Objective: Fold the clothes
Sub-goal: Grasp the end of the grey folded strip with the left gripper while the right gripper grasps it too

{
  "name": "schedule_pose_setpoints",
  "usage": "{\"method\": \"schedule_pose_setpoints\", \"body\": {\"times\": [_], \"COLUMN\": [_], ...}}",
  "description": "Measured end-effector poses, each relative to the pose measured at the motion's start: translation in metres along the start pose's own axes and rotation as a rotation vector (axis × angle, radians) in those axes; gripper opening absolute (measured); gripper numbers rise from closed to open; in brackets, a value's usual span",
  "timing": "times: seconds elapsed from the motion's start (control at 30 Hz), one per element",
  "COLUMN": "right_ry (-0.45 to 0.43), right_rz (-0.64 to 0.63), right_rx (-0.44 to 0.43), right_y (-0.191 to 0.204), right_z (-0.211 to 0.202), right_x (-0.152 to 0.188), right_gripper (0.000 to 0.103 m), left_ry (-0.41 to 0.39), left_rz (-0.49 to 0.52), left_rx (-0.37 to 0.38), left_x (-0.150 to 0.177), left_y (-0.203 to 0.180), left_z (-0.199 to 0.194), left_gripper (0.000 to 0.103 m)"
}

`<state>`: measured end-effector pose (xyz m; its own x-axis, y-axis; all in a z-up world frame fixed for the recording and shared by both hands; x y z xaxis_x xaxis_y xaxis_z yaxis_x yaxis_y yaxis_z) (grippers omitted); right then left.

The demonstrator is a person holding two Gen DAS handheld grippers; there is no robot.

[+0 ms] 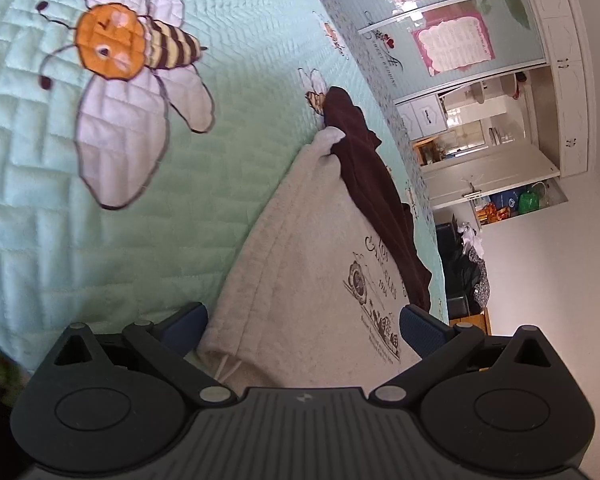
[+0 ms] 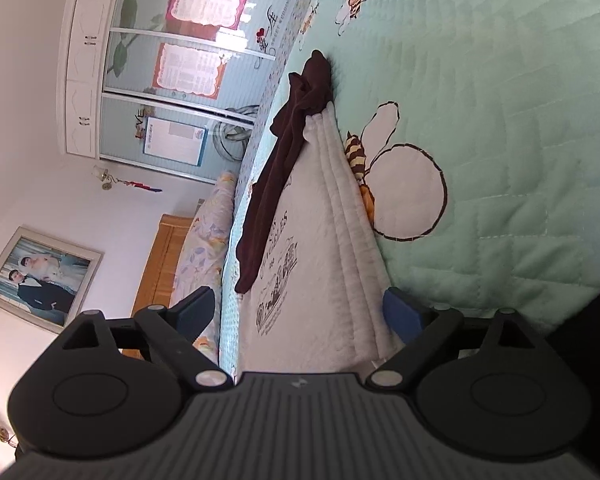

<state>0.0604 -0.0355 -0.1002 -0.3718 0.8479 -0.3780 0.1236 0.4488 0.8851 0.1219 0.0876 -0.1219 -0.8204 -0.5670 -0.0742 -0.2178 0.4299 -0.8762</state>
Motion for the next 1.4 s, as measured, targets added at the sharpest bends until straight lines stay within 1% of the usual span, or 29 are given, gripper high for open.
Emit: {"method": "schedule_pose_setpoints", "body": {"times": [0.13,0.23,0.3,0.33,0.4,0.5,0.53,0.6,0.63,0.67,0.73,0.77,0.83,0.87,0.9,1.03,1.1,1.13,1.17,1.2,1.27,1.33,1.4], "right_ry": [0.008,0.051,0.078,0.084,0.091,0.091,0.086,0.053,0.051,0.056,0.077,0.101,0.162,0.167,0.163,0.094,0.054,0.057,0.071,0.085,0.095,0.113,0.115], "right_rz": [0.001,-0.025,-0.054,-0.06,-0.063,-0.029,-0.031,-0.069,-0.073,-0.07,-0.068,-0.07,-0.047,-0.04,-0.035,0.09,0.153,0.141,0.114,0.091,0.085,0.072,0.066], "right_rx": [0.019,0.05,0.057,0.056,0.05,0.014,0.018,0.084,0.104,0.114,0.131,0.125,0.074,0.058,0.047,-0.093,-0.156,-0.12,-0.073,-0.04,-0.07,-0.066,-0.06], "right_y": [-0.003,0.0,0.007,0.009,0.013,0.013,0.014,0.014,0.012,0.01,0.009,0.01,0.013,0.013,0.014,0.006,0.002,0.0,0.0,0.002,0.007,0.009,0.008], "right_z": [-0.006,0.005,0.016,0.018,0.021,0.016,0.012,0.002,-0.001,-0.001,0.001,0.006,0.018,0.021,0.023,0.015,0.008,0.007,0.008,0.01,0.013,0.019,0.022], "right_x": [-0.005,-0.004,-0.001,0.0,0.001,0.002,0.001,-0.005,-0.007,-0.008,-0.009,-0.007,0.002,0.005,0.007,0.005,0.003,0.002,0.002,0.003,0.006,0.01,0.011], "right_gripper": [0.091,0.092,0.095,0.099,0.099,0.099,0.098,0.098,0.097,0.095,0.095,0.096,0.096,0.097,0.097,0.098,0.098,0.097,0.094,0.094,0.095,0.095,0.093], "left_ry": [0.019,0.015,0.017,0.019,0.048,0.137,0.165,0.176,0.178,0.181,0.182,0.18,0.172,0.169,0.165,0.171,0.168,0.165,0.166,0.169,0.167,0.164,0.138], "left_rz": [-0.025,0.017,0.048,0.063,0.045,-0.067,-0.103,-0.133,-0.142,-0.153,-0.173,-0.182,-0.194,-0.2,-0.206,-0.245,-0.249,-0.244,-0.236,-0.219,-0.121,-0.024,0.057], "left_rx": [-0.004,-0.067,-0.098,-0.113,-0.088,0.012,0.043,0.071,0.078,0.089,0.106,0.113,0.132,0.141,0.15,0.227,0.249,0.247,0.23,0.197,0.114,0.03,-0.02], "left_x": [-0.007,-0.001,0.005,0.007,0.011,0.015,0.016,0.016,0.014,0.013,0.011,0.01,0.009,0.009,0.008,0.006,0.005,0.005,0.005,0.005,0.01,0.015,0.019], "left_y": [0.006,-0.005,-0.013,-0.017,-0.019,-0.013,-0.01,-0.006,-0.006,-0.005,-0.005,-0.005,-0.005,-0.005,-0.005,-0.007,-0.008,-0.008,-0.008,-0.008,-0.017,-0.025,-0.034], "left_z": [0.0,0.009,0.016,0.019,0.021,0.028,0.03,0.033,0.036,0.038,0.042,0.044,0.047,0.048,0.049,0.053,0.055,0.058,0.06,0.062,0.066,0.07,0.074], "left_gripper": [0.102,0.102,0.102,0.102,0.102,0.102,0.102,0.102,0.102,0.102,0.102,0.102,0.102,0.102,0.102,0.102,0.102,0.102,0.102,0.1,0.091,0.086,0.071]}}
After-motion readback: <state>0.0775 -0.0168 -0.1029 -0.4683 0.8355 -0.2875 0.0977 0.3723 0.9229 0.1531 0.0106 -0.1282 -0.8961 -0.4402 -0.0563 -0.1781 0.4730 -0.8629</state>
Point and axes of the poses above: each gripper's, at about its wrist camera, not at the fingertips, and z roughly the way its jaws point, y to its left, x to its underside, the point moved 4 cm from there along z, roughly the way its jaws point, and after that the axes turned 11 degrees about -z, right-handed, at the moved point
